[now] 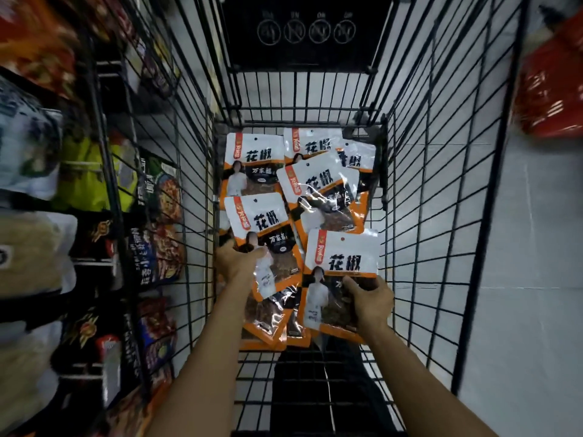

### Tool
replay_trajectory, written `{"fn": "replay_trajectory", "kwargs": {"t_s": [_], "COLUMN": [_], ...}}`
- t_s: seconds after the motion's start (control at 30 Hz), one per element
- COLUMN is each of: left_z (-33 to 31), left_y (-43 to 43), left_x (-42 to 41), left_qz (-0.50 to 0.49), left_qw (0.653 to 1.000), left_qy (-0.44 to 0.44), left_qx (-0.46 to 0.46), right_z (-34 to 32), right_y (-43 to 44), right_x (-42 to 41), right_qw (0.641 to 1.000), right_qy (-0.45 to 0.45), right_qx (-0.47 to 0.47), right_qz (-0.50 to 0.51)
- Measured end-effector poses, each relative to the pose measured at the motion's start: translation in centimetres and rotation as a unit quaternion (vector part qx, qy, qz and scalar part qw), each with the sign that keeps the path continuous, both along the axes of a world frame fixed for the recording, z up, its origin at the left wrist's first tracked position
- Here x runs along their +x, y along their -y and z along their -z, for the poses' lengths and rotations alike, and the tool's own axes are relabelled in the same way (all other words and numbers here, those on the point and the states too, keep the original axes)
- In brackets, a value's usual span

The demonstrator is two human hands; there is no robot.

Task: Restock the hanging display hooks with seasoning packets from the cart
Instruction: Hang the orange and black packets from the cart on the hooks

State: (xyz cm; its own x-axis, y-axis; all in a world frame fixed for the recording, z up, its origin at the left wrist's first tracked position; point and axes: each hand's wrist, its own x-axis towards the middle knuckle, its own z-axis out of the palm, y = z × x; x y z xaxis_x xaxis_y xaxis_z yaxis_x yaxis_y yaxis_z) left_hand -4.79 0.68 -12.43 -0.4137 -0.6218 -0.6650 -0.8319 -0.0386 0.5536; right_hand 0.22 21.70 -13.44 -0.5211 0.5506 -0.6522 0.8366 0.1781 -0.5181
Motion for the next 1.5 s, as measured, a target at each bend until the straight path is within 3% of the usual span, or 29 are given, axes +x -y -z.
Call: {"fn": "replay_trajectory", "kwargs": {"t_s": [0.13,0.33,0.67,0.83,1.23,1.5], "left_z": [-1.1,-5.1,-19.0,-27.2,-42.8,-49.5], "left_y": [-0.1,0.3,1.9,1.9,0.1,-2.3], "left_x": [0.2,1.6,4.5,8.6,28.9,47.3], "left_qz": [0.006,0.022,-0.026,-0.033,-0.205,-0.343], "left_qw": [0.998,0.994,0.967,0.943,0.888,0.812], "left_qy": [-0.019,-0.083,-0.245,-0.33,-0.38,-0.39], "left_qx": [0.058,0.068,0.056,0.011,-0.157,-0.267], "right_z": [-1.4,-6.0,-19.5,-26.8,-39.7,-45.9], "right_y": [-0.6,-0.8,-2.0,-1.6,3.8,11.4], "right_x": [0.6,0.0,-2.8,-3.7,2.7,15.7], "right_qw": [0.995,0.987,0.961,0.928,0.784,0.645], "right_qy": [-0.033,-0.085,-0.172,-0.214,-0.263,-0.265], "right_qx": [-0.096,-0.131,-0.211,-0.273,-0.403,-0.467], "right_qz": [-0.007,-0.03,-0.057,-0.137,-0.393,-0.544]}}
